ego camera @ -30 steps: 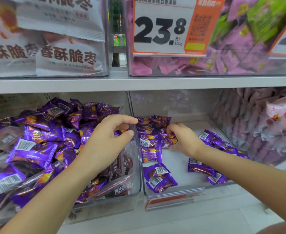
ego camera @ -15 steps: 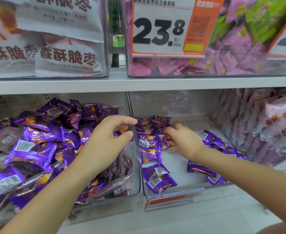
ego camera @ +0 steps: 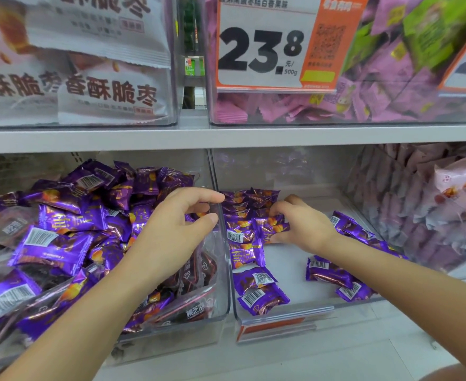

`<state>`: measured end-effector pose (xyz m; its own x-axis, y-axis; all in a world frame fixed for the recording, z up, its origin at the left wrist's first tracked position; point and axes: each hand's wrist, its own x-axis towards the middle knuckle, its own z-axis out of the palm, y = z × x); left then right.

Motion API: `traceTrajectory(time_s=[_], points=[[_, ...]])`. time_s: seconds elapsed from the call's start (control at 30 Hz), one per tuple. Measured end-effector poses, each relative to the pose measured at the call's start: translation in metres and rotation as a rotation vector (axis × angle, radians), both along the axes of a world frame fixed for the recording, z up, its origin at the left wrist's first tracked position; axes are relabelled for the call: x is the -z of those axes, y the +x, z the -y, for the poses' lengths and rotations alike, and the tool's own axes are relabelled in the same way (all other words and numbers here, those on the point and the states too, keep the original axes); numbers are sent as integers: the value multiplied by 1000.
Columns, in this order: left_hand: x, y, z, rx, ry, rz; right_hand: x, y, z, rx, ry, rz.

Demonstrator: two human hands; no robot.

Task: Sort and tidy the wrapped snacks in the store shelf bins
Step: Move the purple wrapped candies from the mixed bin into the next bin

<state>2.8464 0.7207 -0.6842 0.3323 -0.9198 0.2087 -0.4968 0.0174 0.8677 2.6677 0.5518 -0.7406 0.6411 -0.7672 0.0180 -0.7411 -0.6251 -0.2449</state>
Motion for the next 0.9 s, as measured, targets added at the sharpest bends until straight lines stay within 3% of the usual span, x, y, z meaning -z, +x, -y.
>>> traceTrajectory(time_s=[0.57, 0.9], points=[[-1, -1, 0, 4, 10, 5, -6, -9, 1, 24, -87, -20], [-1, -1, -1, 3, 11, -6, 4, -4, 11, -39, 28, 100]])
